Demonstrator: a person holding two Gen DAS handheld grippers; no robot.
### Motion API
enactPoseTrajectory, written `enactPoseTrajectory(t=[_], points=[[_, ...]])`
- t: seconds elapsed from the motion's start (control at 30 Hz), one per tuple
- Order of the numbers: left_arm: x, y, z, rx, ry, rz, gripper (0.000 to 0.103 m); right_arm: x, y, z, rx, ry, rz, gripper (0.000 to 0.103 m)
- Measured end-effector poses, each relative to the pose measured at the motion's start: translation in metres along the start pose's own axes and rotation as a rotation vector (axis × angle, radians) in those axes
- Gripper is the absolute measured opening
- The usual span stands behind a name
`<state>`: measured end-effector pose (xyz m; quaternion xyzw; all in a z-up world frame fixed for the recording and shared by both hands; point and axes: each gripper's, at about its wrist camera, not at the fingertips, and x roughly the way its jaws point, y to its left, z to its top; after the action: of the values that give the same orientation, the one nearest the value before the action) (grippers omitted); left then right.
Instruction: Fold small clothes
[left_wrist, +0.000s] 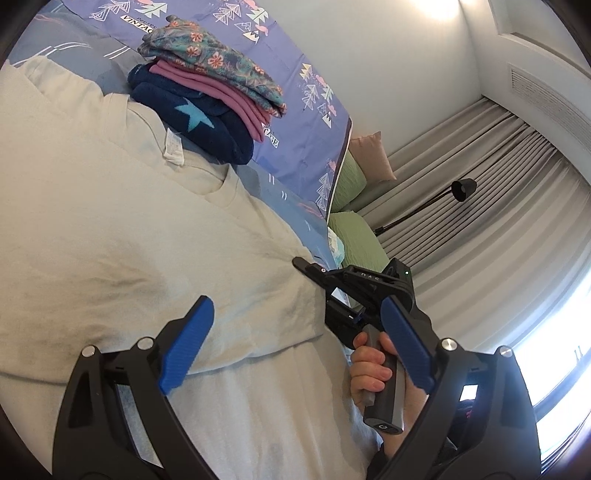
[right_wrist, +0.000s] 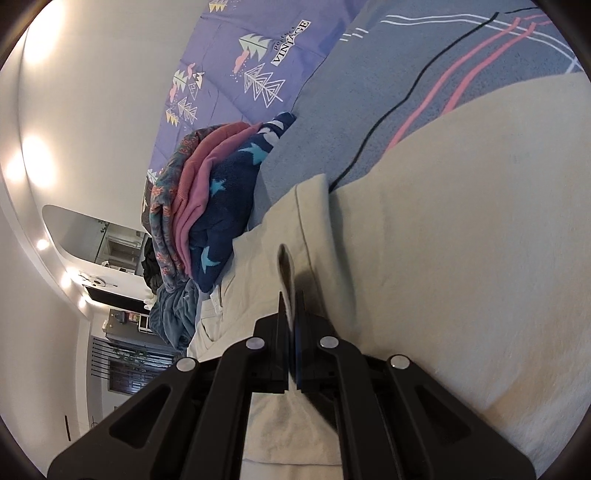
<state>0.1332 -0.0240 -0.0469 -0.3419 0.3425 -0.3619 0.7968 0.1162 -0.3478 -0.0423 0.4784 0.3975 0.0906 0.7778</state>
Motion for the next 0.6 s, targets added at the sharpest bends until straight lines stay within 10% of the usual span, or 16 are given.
enactPoseTrajectory(t=[0.3,0.6], points=[[-0.005,0.004,0.0,-0.023,-0.019,0.005,0.095,-0.019,-0.006,0.008,-0.022,-0.079,-0.057,0.006],[-0.001,0.001,-0.001,-0.002,-0.006,0.031,0.095,-0.024,0.008,0.005,-0.072,-0.115,-0.042,0.031]])
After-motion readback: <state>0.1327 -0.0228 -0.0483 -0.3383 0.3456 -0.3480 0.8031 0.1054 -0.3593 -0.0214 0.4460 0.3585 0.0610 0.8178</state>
